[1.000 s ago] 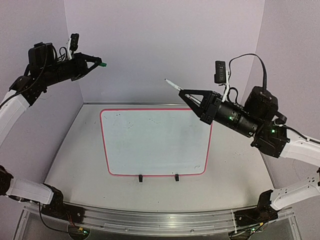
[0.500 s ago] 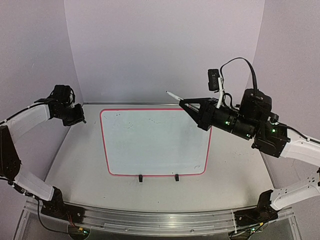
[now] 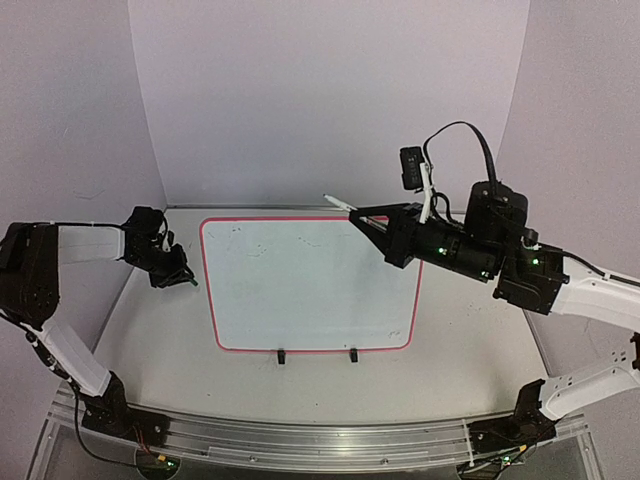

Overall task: Write a sentence on the whiteboard
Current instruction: Place the pen cap at the center of the board.

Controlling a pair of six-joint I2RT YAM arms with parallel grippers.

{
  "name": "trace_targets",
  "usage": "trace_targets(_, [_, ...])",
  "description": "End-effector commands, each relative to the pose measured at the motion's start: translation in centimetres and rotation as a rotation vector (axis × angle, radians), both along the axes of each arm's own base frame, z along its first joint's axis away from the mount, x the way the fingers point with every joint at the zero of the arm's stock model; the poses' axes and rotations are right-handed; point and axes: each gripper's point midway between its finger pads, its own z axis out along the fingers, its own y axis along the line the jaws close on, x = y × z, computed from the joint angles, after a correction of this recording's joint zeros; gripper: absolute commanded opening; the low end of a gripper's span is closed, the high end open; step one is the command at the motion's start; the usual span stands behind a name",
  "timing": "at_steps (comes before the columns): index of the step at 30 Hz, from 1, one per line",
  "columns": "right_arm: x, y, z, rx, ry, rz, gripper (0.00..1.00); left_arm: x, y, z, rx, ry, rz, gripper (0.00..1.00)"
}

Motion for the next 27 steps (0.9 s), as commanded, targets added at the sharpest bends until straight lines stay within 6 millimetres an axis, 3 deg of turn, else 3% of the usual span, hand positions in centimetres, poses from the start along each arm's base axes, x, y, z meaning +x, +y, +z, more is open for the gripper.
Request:
trace_targets(1, [-0.2, 0.4, 0.7, 0.009, -0.013, 0.009, 0.0, 0.7, -1.3, -1.0, -0.106, 0.012, -0.034, 0.0])
trace_targets(6, [-0.1, 0.5, 0.5, 0.003, -0.01, 0.005, 0.0, 0.5, -1.2, -2.7, -0.109, 0.061, -0.034, 0.04])
trace_targets(17, [0.0, 0.3, 0.3, -0.005, -0.009, -0.004, 0.0, -0.3, 0.4, -4.2, -0.073, 0.083, 0.016, 0.27])
trace_targets(23, [-0.2, 0.2, 0.3, -0.007, -0.008, -0.004, 0.0, -0.3, 1.1, -3.5, -0.038, 0.065, 0.039, 0.48])
trace_targets(27, [-0.4, 0.0, 0.3, -0.007, -0.01, -0.005, 0.0, -0.4, 1.5, -2.9, -0.017, 0.056, 0.045, 0.56])
